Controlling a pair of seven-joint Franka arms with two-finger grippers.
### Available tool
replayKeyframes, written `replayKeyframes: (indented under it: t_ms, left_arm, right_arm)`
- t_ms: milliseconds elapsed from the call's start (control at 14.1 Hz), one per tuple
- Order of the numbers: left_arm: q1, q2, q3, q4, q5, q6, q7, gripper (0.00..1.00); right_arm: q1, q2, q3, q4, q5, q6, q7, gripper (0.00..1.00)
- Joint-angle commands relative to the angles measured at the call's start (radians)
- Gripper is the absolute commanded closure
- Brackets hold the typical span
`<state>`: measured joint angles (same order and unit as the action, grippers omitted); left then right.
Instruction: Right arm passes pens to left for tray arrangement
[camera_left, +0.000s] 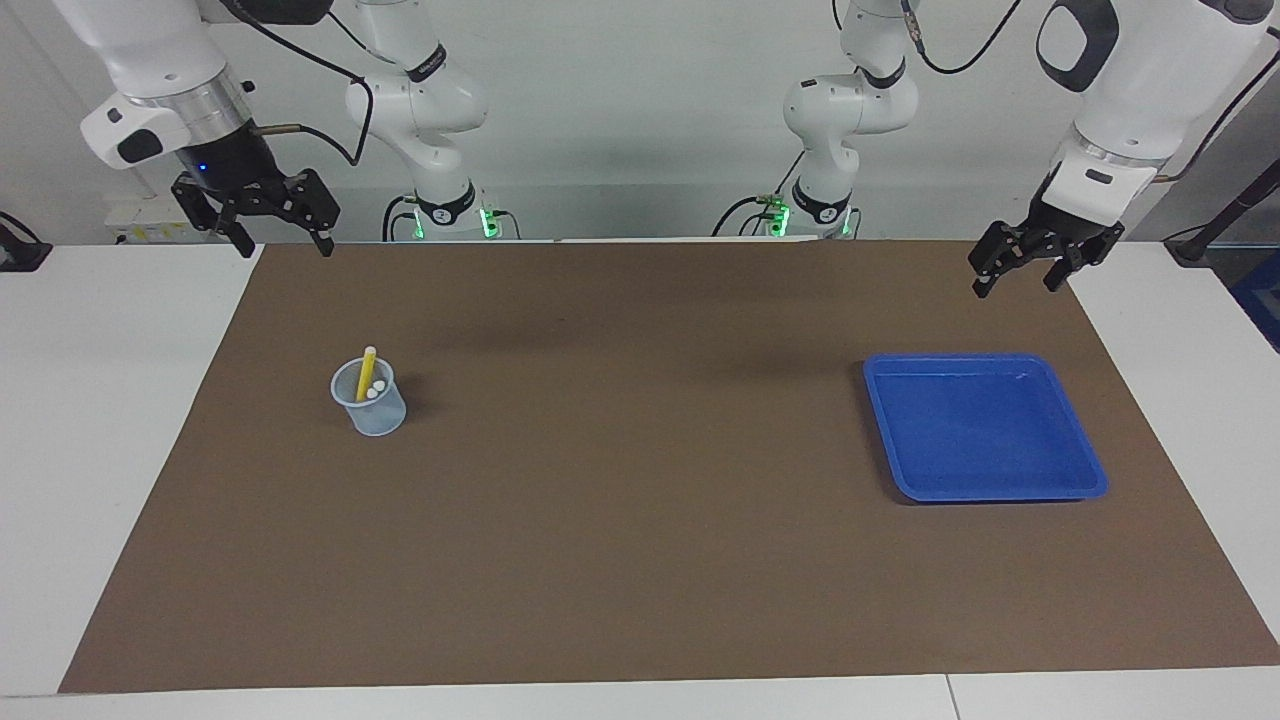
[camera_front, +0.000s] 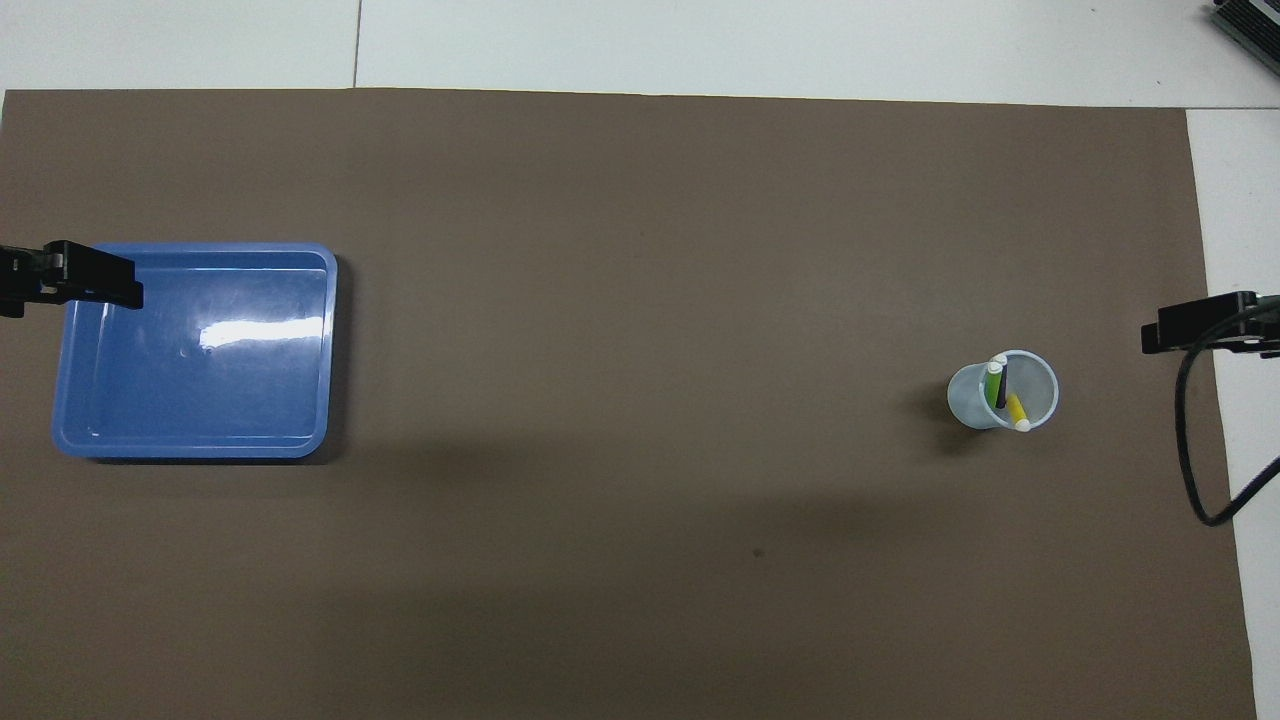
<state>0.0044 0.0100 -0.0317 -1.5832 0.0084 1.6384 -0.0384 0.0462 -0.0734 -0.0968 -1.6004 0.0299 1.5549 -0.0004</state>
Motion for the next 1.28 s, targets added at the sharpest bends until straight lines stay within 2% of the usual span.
replayKeyframes:
  t_ms: [0,567,779,921,1134,1205]
  left_arm:
    - [-0.009,-0.012,0.006,-0.02,-0.01,0.021,-0.003,0.0]
    - [-0.006,-0.012,0.006,-0.02,-0.01,0.02,-0.003,0.0]
    - [-0.006,-0.012,0.006,-0.02,-0.01,0.02,-0.005,0.0]
    - [-0.004,-0.012,0.006,-0.02,-0.01,0.02,-0.005,0.0]
    - [-0.009,-0.012,0.006,-0.023,-0.01,0.02,-0.006,0.0]
    - [-0.011,-0.013,0.006,-0.027,-0.01,0.02,-0.008,0.0]
  right_arm:
    - [-0.006,-0.019,0.003,-0.018,0.004,0.008,0.011,0.0]
    - [0.001,-0.042,0.008,-0.026,0.015,-0.013,0.005,0.0]
    - [0.003,-0.04,0.014,-0.044,0.015,0.023,-0.001,0.0]
    - [0.003,-0.055,0.014,-0.122,0.018,0.104,-0.001,0.0]
    - [0.003,-0.074,0.014,-0.257,0.018,0.157,0.006,0.0]
    - [0.001,-0.083,0.012,-0.309,0.018,0.216,0.01,0.0]
